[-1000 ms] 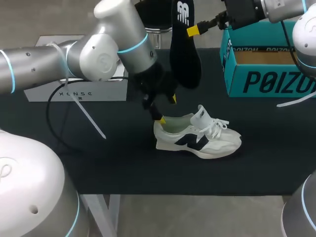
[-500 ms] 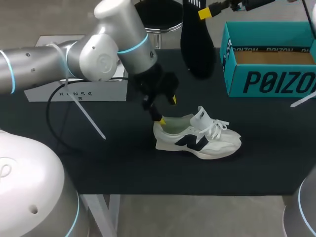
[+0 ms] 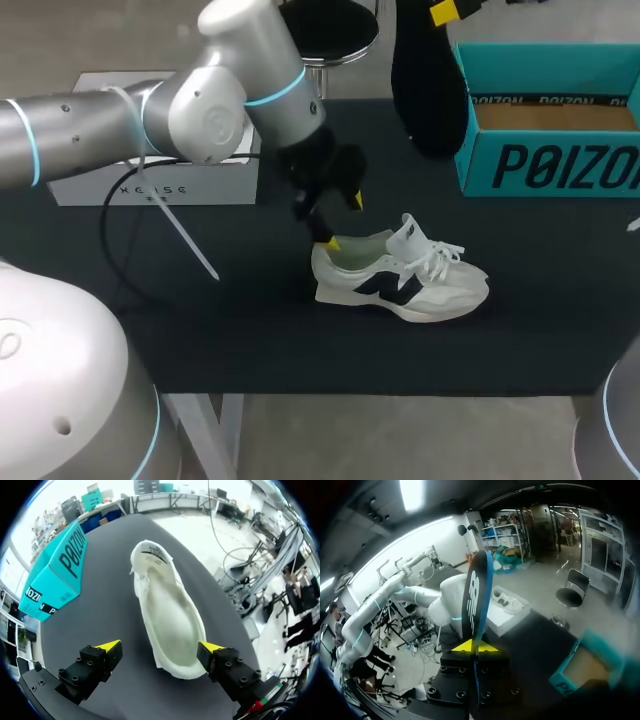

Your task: Take the shoe out of the shoebox, open the shoe tongue, remove and reinsert the insole, then place the shoe into the shoebox

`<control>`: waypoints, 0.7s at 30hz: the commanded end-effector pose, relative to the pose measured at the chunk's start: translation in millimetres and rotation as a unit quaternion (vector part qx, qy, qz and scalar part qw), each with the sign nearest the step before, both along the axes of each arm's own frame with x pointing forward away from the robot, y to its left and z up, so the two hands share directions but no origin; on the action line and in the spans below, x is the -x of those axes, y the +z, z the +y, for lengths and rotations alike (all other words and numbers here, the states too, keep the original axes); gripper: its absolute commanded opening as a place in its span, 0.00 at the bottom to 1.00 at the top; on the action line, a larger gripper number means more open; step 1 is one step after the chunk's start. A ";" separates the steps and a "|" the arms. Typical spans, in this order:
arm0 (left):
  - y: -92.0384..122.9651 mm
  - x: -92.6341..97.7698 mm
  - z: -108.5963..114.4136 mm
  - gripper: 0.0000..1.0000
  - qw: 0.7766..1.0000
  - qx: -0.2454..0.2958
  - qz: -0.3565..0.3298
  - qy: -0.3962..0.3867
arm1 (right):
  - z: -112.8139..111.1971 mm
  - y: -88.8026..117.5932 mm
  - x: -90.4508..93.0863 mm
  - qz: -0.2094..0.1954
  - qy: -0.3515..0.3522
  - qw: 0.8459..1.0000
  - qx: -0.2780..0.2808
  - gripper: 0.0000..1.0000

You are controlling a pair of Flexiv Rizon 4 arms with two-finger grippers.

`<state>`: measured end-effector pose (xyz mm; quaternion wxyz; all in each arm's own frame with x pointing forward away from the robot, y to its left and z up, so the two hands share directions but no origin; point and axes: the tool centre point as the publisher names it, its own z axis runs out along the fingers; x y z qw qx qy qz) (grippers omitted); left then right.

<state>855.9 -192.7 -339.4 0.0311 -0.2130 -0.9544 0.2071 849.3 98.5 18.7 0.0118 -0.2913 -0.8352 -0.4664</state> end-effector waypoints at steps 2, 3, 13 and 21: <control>-1.4 -3.6 -4.6 1.00 1.000 -0.003 0.002 -0.004 | -13.4 -5.6 10.5 -0.007 -0.012 1.000 -0.016 0.00; -1.2 -3.6 -5.1 1.00 1.000 -0.004 0.002 -0.006 | -14.9 -4.5 11.1 -0.008 -0.016 1.000 -0.016 0.00; 1.7 -3.7 -9.4 1.00 1.000 -0.004 -0.002 -0.009 | -22.8 4.2 14.3 -0.017 -0.014 1.000 -0.016 0.00; 4.8 -3.9 -10.8 1.00 1.000 -0.004 -0.006 -0.009 | -22.8 5.0 14.8 -0.015 -0.007 1.000 -0.013 0.00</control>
